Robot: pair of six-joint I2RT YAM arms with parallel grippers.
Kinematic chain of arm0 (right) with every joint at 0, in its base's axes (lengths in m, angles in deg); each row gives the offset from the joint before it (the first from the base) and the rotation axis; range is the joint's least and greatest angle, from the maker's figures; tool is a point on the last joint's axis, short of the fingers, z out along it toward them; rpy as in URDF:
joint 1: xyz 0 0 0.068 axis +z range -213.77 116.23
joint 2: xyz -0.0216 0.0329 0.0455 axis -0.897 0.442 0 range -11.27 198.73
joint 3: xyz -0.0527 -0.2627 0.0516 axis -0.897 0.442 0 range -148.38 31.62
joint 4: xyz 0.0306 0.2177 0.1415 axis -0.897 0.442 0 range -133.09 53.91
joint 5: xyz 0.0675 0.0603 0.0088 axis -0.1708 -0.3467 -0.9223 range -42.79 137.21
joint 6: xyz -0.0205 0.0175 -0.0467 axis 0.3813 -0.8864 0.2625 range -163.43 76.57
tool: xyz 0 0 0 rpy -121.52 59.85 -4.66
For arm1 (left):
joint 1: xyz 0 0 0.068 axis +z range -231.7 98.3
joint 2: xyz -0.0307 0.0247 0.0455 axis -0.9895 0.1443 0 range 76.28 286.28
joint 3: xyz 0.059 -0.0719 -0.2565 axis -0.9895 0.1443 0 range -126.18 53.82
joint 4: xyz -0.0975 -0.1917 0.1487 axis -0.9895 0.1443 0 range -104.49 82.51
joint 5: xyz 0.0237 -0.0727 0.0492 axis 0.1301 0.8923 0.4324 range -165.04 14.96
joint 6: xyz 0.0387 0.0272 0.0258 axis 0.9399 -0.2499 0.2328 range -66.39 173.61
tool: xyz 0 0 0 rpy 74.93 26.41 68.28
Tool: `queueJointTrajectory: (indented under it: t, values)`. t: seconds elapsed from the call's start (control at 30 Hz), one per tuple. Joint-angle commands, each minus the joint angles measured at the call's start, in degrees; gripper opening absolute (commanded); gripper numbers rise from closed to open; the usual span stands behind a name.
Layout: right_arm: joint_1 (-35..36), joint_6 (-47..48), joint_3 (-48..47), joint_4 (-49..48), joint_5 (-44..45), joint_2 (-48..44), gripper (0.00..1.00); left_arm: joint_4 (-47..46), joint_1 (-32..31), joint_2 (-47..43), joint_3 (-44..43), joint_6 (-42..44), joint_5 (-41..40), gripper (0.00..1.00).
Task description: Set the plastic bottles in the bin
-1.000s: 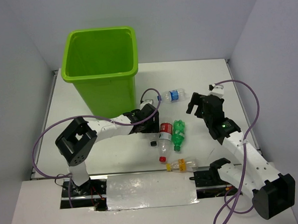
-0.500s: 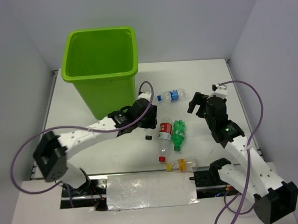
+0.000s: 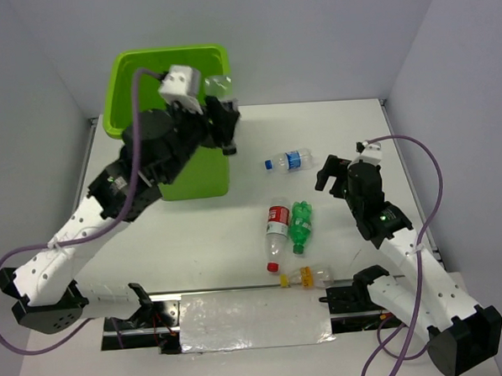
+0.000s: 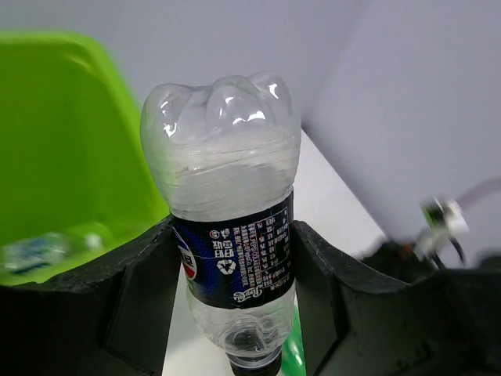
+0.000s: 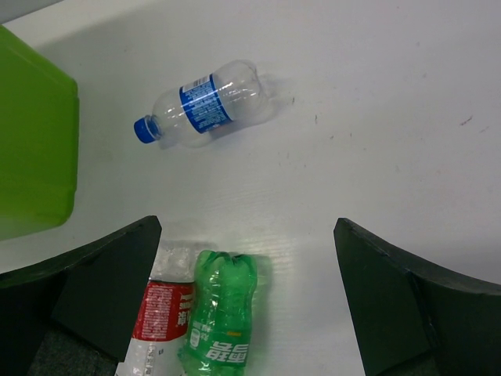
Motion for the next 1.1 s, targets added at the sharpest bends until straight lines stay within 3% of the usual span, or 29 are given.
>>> queueJointTrajectory:
  t: [0.0, 0.17, 0.3, 0.4, 0.43, 0.47, 0.77, 0.83, 0.97, 1.07]
  values:
    - [-0.35, 0.52, -0.65, -0.96, 0.06, -1.04, 1.0, 0.66, 7.1, 1.05, -6.48, 4.03, -2.97, 0.41]
    - [-0.35, 0.79, -0.74, -0.96, -0.2, -0.69, 1.0, 1.62, 18.53, 2.55, -8.61, 4.3, -2.63, 0.47]
    - [-0.35, 1.58, -1.44, -0.26, -1.34, 0.45, 1.0, 2.24, 28.36, 2.9, -6.08, -0.35, 0.36, 0.51]
    - [-0.35, 1.76, -2.06, 0.88, -1.52, 0.89, 1.0, 3.37, 33.2, 3.77, -4.31, -2.9, 2.92, 0.81]
    - [-0.35, 1.41, -2.06, 0.98, -1.44, 0.8, 1.0, 3.99, 33.92, 4.13, -4.4, -3.52, 2.92, 0.97]
    - [-0.35, 1.14, -1.97, 0.98, -1.43, 0.71, 1.0, 4.44, 34.62, 4.39, -4.75, -3.53, 4.14, 0.99]
    - [-0.35, 1.05, -1.79, 1.15, -2.49, -1.84, 1.0, 7.08, 35.6, 4.66, -12.3, -1.07, 6.61, 0.99]
    - [-0.18, 1.14, -2.06, 1.41, -2.93, -1.84, 1.0, 5.5, 35.6, 3.69, -12.74, 0.33, 9.06, 0.99]
    - [-0.35, -0.09, -3.81, 4.83, -3.19, -1.22, 1.0, 9.62, 35.6, 4.75, -22.64, 1.05, 12.14, 0.99]
    - [-0.27, -2.28, -3.73, 6.68, -4.85, -0.96, 1.0, 9.45, 35.42, 3.18, -23.39, 0.17, 19.08, 0.99]
